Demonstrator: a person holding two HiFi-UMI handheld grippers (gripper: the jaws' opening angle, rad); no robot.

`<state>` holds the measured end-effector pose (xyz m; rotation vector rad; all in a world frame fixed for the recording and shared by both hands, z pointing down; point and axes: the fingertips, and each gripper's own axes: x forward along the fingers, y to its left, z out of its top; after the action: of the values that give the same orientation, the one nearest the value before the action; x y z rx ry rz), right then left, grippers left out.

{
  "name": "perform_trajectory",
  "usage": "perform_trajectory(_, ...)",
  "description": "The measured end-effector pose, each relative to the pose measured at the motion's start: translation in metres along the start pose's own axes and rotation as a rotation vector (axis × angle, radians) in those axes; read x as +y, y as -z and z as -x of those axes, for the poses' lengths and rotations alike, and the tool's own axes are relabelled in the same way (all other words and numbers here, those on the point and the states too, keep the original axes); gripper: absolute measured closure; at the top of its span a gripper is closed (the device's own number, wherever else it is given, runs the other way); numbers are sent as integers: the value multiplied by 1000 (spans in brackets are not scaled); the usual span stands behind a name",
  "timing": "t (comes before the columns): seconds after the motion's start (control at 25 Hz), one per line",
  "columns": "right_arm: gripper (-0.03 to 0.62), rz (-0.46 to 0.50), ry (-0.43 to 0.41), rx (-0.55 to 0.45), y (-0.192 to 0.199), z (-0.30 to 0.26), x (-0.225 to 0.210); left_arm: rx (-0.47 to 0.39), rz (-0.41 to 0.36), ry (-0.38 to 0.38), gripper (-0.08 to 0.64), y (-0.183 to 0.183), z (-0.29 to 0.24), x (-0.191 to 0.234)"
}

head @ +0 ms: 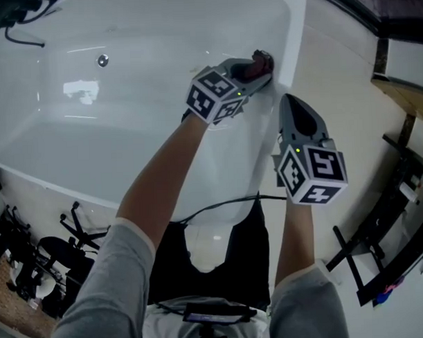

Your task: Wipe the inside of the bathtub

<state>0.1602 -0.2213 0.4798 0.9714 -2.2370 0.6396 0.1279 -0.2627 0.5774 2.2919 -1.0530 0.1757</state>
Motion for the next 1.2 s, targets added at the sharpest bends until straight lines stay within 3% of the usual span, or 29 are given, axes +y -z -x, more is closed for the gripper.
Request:
perform_trajectory(0.32, 586, 61, -23, 23, -3, -15, 15, 30, 15, 9, 463, 53, 24, -38)
perform_trajectory(0.48, 586, 74, -35, 24, -8, -24, 22, 30, -5, 11, 463, 60, 28, -43)
perform_trajectory(0.8, 586, 77, -41, -8, -30, -42, 19, 27, -10, -127, 463, 48, 1, 25)
perform_trajectory(1.04, 586, 66, -49, -20, -37, -53, 16, 20, 1, -48, 463, 46, -5, 31)
perform_trajectory(1.2, 586, 51, -50, -13, -33, -58, 19, 41, 28, -17, 465, 78, 9, 16)
